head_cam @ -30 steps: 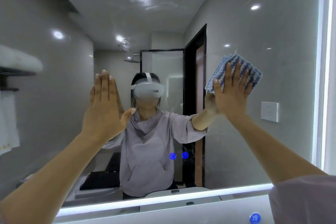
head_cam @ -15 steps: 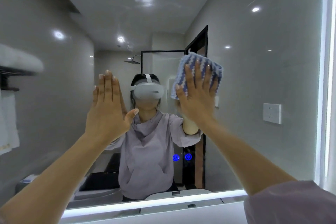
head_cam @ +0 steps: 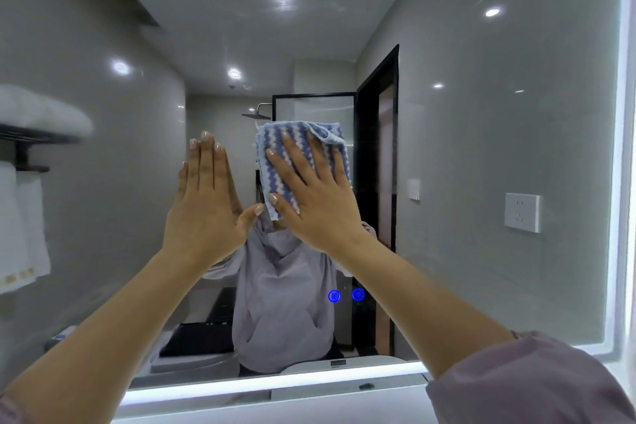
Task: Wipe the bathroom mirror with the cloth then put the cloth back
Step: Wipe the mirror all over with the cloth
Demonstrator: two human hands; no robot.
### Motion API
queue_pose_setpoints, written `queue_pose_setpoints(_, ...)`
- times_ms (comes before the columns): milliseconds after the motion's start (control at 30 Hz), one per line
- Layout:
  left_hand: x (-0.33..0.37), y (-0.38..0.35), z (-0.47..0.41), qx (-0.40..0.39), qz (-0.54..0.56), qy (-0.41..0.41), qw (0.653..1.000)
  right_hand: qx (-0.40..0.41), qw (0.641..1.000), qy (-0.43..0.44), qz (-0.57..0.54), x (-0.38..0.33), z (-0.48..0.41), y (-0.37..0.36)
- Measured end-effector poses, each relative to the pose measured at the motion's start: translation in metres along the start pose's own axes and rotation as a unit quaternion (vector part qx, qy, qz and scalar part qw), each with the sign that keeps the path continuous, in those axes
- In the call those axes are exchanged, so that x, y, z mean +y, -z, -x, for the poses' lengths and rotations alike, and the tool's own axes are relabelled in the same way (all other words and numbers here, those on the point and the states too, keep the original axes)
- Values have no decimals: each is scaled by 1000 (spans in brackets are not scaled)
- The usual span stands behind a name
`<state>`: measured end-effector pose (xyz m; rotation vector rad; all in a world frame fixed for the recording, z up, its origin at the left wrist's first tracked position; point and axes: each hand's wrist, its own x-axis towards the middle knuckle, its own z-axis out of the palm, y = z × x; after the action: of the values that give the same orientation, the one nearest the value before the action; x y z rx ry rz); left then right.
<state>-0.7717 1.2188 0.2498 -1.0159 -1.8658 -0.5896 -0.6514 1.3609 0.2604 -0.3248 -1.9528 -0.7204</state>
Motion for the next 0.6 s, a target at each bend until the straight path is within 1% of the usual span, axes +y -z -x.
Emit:
queue_pose_setpoints(167, -3, -6, -2, 13, 4, -2, 1000, 7, 1000, 11, 15, 20, 18, 0)
queue_pose_setpoints(300, -5, -7, -2, 21, -4, -9, 1000, 6, 999, 13, 32, 51, 40, -3)
queue_pose_setpoints(433, -5, -7, -2, 17, 1, -13, 1000, 4, 999, -20, 45, 82, 61, -6)
queue_pose_setpoints(600, -5, -8, -2, 18, -3, -14, 1000, 25, 997, -53, 45, 116, 84, -6)
